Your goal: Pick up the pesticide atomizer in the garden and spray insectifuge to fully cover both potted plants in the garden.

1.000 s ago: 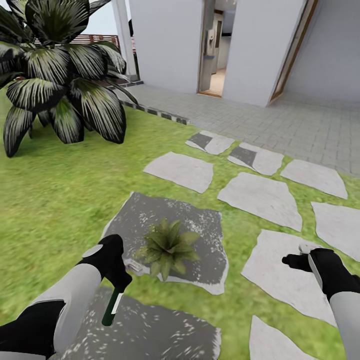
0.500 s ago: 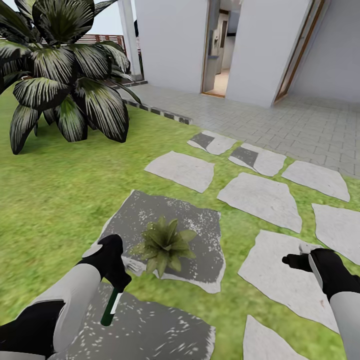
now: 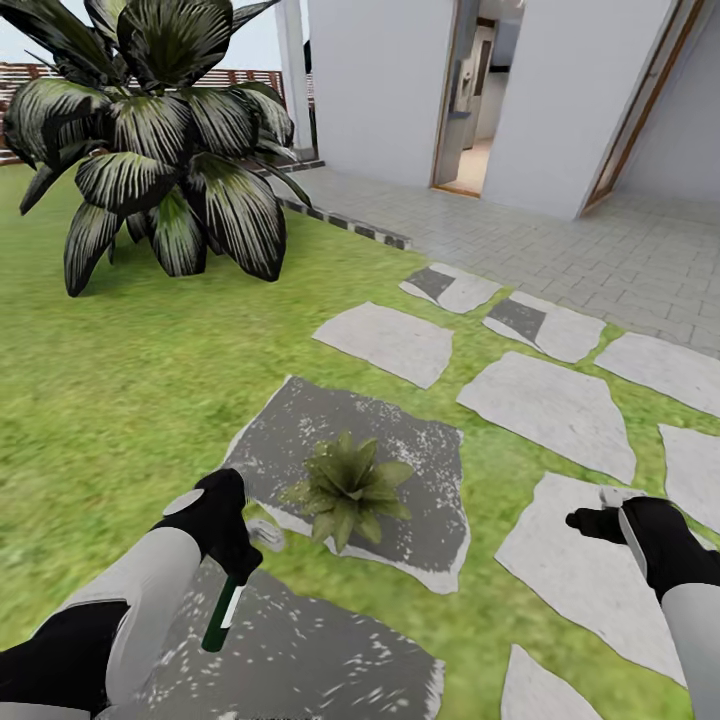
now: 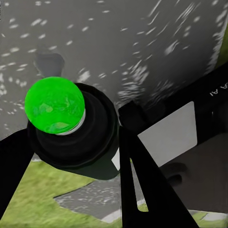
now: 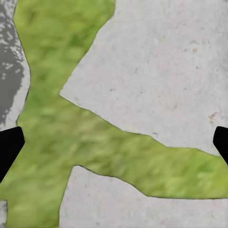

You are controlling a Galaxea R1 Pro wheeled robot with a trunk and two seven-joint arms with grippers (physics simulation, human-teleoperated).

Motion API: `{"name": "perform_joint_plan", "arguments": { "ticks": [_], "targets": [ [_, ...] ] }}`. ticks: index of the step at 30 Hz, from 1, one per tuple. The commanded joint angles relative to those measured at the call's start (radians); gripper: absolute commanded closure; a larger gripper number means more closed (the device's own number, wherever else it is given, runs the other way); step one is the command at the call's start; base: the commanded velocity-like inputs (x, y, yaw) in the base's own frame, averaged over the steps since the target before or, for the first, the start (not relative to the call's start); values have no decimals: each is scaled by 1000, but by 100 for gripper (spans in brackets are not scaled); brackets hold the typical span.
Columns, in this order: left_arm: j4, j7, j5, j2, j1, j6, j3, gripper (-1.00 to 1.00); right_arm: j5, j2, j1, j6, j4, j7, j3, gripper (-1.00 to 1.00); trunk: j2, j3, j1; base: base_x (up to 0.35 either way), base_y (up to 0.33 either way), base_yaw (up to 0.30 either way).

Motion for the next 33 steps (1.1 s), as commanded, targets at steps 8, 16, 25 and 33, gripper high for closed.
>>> {"name": "perform_joint_plan", "arguments": {
  "ticks": [8,16,25,33],
  "targets": [
    [-33,-8,-9,-5,-1,5,13,100,11,0,0,4,-1,9,-3,-100,0,-1,0,0,-148,185],
    [-54,-8,-8,-6,-1,5,14,100,12,0,0,3,-1,9,-3,-100,0,-1,0,0,-332,8],
    [-89,-8,-9,-5,-1,5,38,100,13,0,0,0,-1,9,-2,-100,0,-1,0,0,-261,5],
    [-102,-9,-9,-2,-1,5,40,100,13,2,0,0,-1,9,-2,-100,0,-1,0,0,-59,143]
  ]
}}
